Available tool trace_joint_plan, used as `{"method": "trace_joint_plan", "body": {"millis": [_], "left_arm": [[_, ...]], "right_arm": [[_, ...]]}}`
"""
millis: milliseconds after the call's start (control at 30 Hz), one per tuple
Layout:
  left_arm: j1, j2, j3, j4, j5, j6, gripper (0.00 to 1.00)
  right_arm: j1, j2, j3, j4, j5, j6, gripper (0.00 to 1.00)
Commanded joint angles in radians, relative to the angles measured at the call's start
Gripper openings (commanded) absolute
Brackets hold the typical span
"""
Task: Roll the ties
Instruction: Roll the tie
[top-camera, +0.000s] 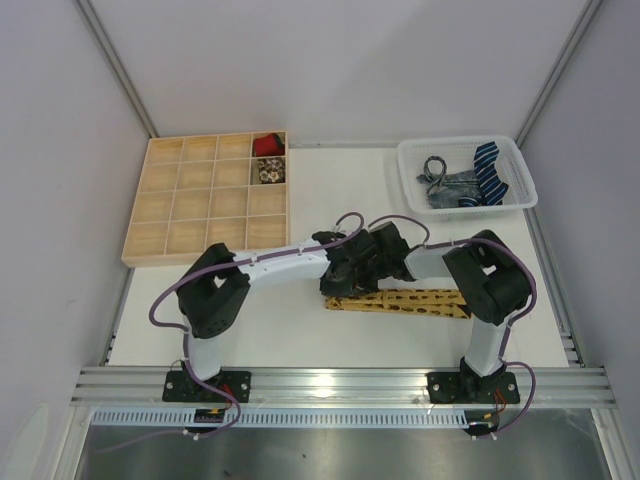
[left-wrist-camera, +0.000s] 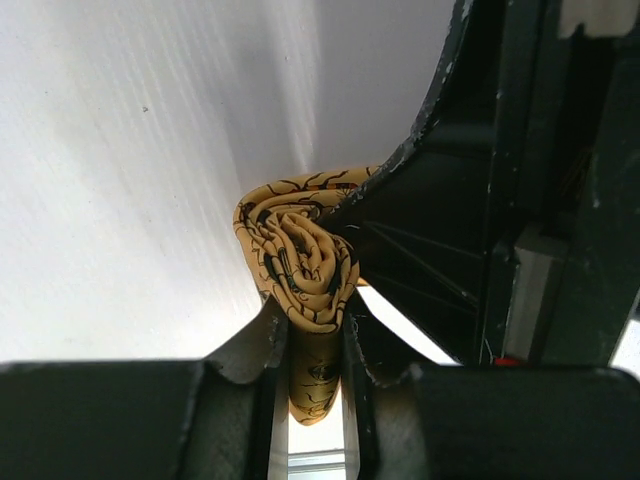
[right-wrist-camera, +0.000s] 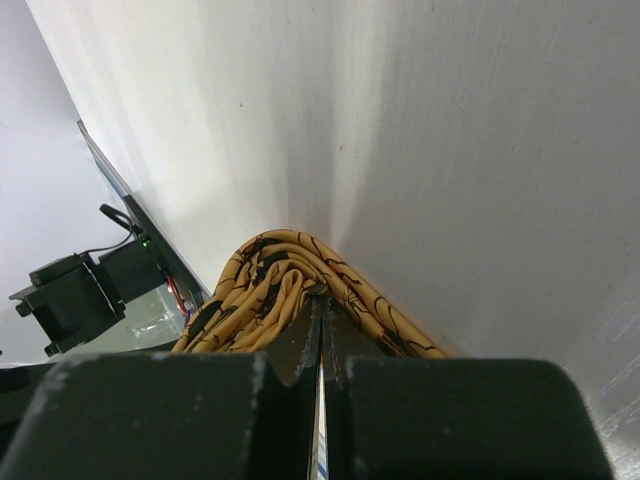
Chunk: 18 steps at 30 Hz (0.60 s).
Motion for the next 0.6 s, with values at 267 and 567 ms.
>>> {"method": "trace_joint_plan", "body": {"millis": [267, 567], "left_arm": [[-0.013, 0.135, -0.034, 0.165, 0.096, -0.034, 0.0], [-0.013, 0.173, -0.054, 0.185, 0.104, -0.046, 0.0]], "right_arm": [[-0.011, -0.041, 0.049, -0.069, -0.027, -0.058, 0.0], [-0.124, -0.133, 0.032, -0.189, 0.005, -0.114, 0.0]]}}
